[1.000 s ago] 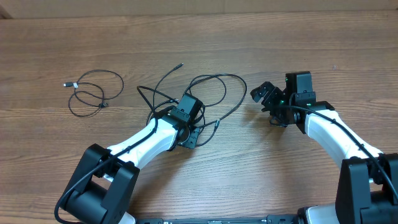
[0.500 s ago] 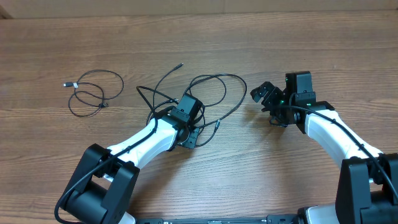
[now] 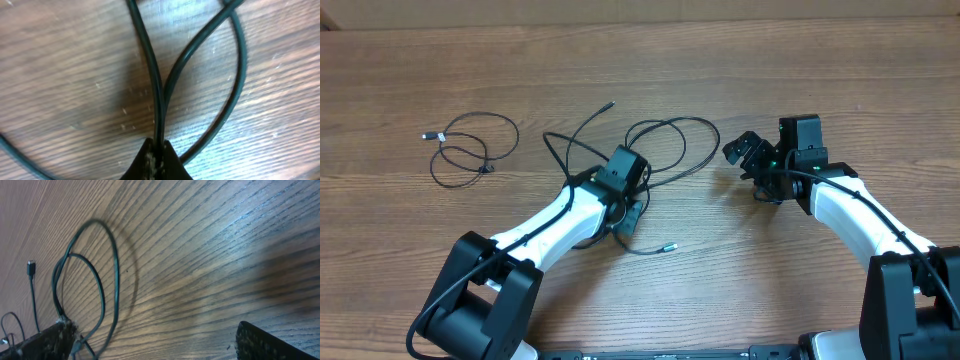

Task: Untangle cables
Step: 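Lift the gripped cable with the left gripper and carry it far left, then release the cable at the left and return the left gripper to center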

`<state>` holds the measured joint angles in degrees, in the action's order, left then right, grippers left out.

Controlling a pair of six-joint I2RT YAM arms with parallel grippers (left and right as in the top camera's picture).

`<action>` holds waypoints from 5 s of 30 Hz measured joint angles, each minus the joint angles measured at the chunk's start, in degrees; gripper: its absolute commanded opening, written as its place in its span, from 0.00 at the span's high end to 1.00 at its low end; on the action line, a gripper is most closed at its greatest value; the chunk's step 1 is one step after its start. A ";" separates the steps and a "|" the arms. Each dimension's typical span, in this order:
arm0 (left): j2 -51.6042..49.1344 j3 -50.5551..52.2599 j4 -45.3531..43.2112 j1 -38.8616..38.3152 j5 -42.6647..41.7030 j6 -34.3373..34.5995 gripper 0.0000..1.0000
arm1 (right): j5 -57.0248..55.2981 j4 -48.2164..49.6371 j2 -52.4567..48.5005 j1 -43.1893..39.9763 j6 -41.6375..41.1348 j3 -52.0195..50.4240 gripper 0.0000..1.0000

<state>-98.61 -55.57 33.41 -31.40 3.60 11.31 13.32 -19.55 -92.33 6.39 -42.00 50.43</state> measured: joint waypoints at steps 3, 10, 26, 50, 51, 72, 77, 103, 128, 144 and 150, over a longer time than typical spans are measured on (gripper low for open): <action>0.00 -5.01 2.56 0.00 2.19 -0.70 0.96 | 0.00 -0.02 0.00 0.00 0.00 0.00 0.00; -0.02 -19.80 9.25 0.00 12.72 -1.27 0.96 | 0.00 0.00 0.00 0.00 0.00 0.00 0.00; -0.02 -35.76 -3.67 4.83 44.09 -1.90 0.96 | 0.00 0.07 0.00 0.00 -0.02 0.00 0.00; -0.02 -22.62 4.66 44.72 40.09 5.38 0.96 | 0.00 0.28 0.00 0.02 -0.02 0.00 0.00; -0.02 -22.10 4.42 45.62 38.86 5.90 0.96 | -0.02 0.26 0.00 0.00 0.00 0.00 0.00; -0.02 -21.20 3.43 49.81 19.67 9.40 0.33 | 0.00 0.28 0.00 0.02 -0.04 0.00 0.00; -0.02 -21.20 3.89 49.81 8.90 9.57 0.26 | 0.00 0.46 0.00 0.00 -0.02 0.00 0.00; -0.02 -13.79 12.61 28.52 -16.50 9.75 0.07 | 0.00 0.63 0.00 0.00 0.00 0.00 0.00; -0.02 -9.92 7.67 10.34 -16.50 9.77 0.10 | 0.00 0.63 0.00 0.02 -0.02 0.00 0.00; -0.02 -9.90 4.83 4.31 -16.52 9.79 0.84 | 0.00 0.63 0.00 0.00 -0.02 0.00 0.00; -0.02 -9.88 4.22 3.08 -16.50 9.79 0.79 | -0.02 0.68 0.00 0.02 -0.02 0.00 0.00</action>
<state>-98.63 -65.45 37.63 -28.32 -12.91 21.10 13.30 -18.87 -92.33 6.42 -42.02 50.43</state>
